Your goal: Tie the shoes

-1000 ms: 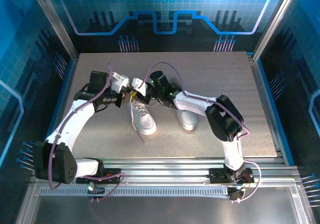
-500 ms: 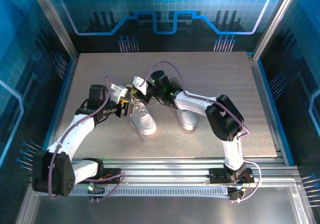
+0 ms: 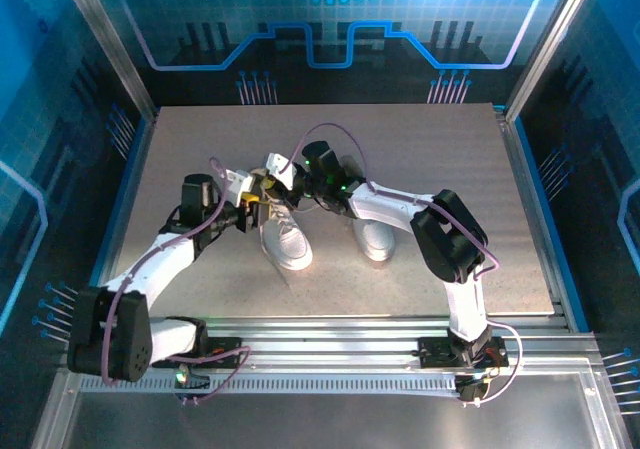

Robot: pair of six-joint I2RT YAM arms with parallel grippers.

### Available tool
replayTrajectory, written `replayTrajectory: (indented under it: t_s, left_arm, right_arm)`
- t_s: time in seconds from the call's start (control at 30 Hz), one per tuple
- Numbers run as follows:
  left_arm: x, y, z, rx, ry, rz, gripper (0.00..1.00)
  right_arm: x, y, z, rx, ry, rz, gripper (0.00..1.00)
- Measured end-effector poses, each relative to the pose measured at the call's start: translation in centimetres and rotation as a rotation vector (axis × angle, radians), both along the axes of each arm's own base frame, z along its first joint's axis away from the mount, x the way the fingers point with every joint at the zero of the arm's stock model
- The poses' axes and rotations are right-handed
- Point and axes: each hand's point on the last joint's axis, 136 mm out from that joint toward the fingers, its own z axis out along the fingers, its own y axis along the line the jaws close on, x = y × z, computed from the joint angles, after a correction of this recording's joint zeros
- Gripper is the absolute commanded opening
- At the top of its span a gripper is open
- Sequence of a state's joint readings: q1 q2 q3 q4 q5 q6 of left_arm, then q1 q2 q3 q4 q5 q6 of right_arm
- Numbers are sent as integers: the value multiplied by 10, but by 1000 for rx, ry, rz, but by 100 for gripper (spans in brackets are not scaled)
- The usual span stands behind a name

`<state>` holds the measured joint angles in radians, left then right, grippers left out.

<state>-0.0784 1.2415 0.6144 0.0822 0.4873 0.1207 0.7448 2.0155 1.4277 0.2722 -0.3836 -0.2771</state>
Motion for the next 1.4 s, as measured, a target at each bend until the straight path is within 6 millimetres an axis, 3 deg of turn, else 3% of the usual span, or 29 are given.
replayTrajectory:
  t_s: [0.13,0.17,0.23,0.3,0.4,0.6,0.77,0.9,1.0,1.2,1.4]
  left_arm:
    - [2,0,-16,4,46,0,42]
    - [2,0,-17,6,49,0,35]
    - [2,0,-17,6,47,2,12]
    - [3,0,-16,9,40,1,0]
    - [3,1,-8,15,9,0,0]
    - [-4,3,28,26,-99,-4,0]
    - [-6,3,57,35,-162,-10,0]
    - [-2,3,72,38,-193,-14,0]
    - [-1,2,78,37,-200,-14,0]
    - [3,1,87,30,-213,-26,0]
    - [4,-5,87,16,-195,-62,0]
  right_arm:
    - [0,0,0,0,2,2,0]
    - [0,0,0,1,2,2,0]
    - [0,0,0,2,5,1,0]
    - [0,-1,0,2,8,-1,0]
    - [2,-2,0,3,10,-2,0]
    - [0,-4,-4,-9,27,3,1]
    - [-2,-5,-9,-21,60,-1,36]
    - [-2,-12,-14,-38,100,-13,47]
    - [3,-28,-12,-54,145,-50,51]
    - [24,-90,-10,-149,251,-229,51]
    - [12,-120,-35,-344,260,-310,57]
